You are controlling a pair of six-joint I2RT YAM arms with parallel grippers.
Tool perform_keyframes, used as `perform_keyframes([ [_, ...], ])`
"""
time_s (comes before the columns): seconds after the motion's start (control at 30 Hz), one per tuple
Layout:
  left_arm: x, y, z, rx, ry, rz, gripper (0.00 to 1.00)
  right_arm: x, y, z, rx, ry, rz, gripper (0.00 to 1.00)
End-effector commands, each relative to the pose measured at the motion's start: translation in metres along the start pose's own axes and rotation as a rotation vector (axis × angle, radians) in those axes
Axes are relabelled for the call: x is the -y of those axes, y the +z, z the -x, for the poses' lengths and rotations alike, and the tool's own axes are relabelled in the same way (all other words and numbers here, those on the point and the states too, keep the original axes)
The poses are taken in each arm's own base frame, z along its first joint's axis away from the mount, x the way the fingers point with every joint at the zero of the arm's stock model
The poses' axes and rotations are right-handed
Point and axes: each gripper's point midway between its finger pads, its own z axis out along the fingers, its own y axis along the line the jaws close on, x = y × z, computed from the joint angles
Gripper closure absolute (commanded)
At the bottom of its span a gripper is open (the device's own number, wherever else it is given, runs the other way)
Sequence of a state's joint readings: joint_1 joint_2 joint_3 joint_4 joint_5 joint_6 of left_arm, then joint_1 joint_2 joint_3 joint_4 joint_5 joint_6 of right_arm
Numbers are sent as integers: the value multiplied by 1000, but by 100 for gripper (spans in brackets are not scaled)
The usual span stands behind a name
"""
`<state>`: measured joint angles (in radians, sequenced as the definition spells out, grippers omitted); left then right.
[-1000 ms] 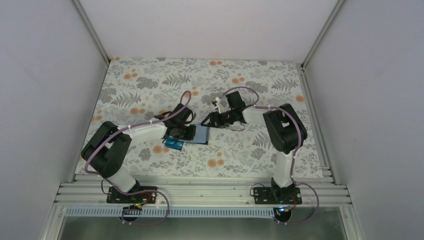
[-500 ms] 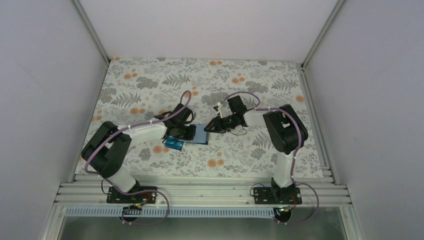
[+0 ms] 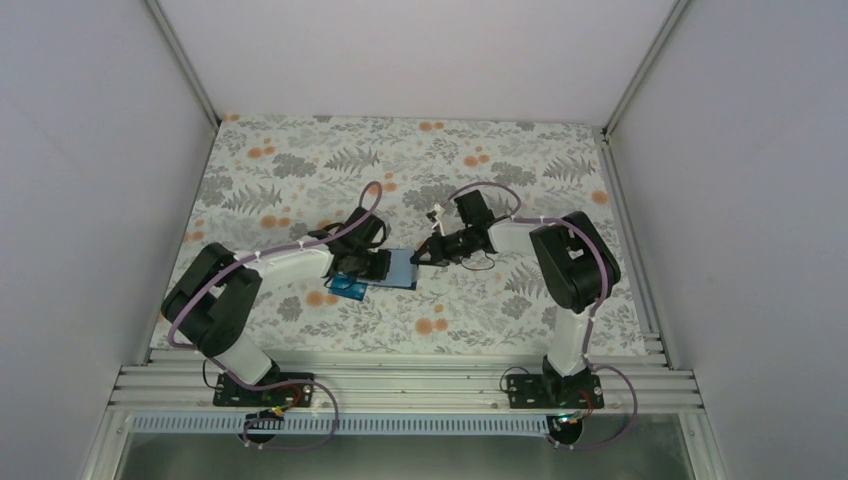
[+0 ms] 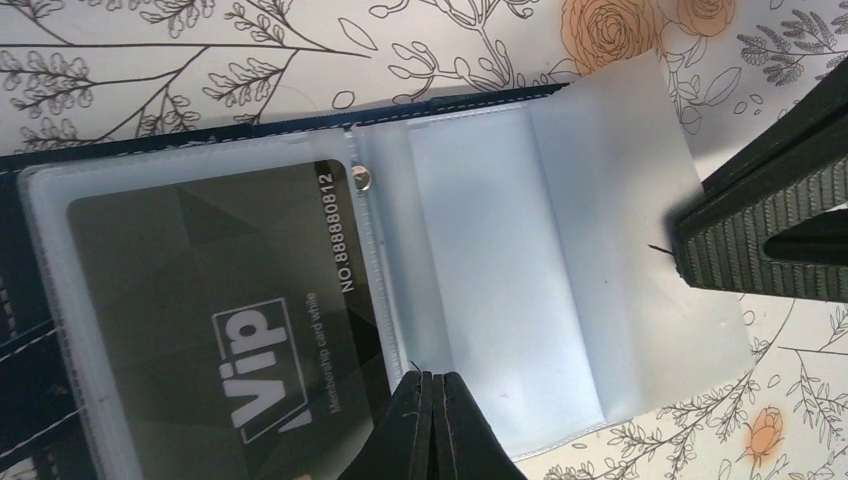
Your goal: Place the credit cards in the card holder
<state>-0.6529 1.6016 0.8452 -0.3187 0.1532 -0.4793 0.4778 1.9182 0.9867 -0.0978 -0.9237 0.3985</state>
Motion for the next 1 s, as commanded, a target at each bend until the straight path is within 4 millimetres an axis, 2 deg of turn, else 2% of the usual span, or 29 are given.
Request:
perform_keyframes([
  [0.0, 2, -15, 12, 51, 2, 19, 98, -14, 2, 5, -11, -27, 5, 95],
  [0.1, 1, -20, 15, 63, 1, 29, 98, -22, 6, 8, -22, -37, 14, 93],
  [0.23, 0, -25, 15, 75, -2, 34, 98, -31, 14, 7, -42, -44, 22, 78],
  [0.3, -2, -28, 15, 81, -5, 39, 98, -33, 19, 6, -52, -42, 21, 74],
  [0.53, -2, -37, 15, 102, 3, 31, 98, -25, 37, 3, -85, -13, -1, 74],
  [0.73, 15, -53, 23, 173, 41, -62, 98, -7, 46, 0, -96, 27, -37, 75],
  [0.87, 23, -46, 20, 165, 40, -116, 98, 5, 49, -2, -103, 57, -69, 77],
  [0.97, 26, -36, 17, 148, 32, -145, 98, -1, 45, 2, -83, 45, -75, 79],
])
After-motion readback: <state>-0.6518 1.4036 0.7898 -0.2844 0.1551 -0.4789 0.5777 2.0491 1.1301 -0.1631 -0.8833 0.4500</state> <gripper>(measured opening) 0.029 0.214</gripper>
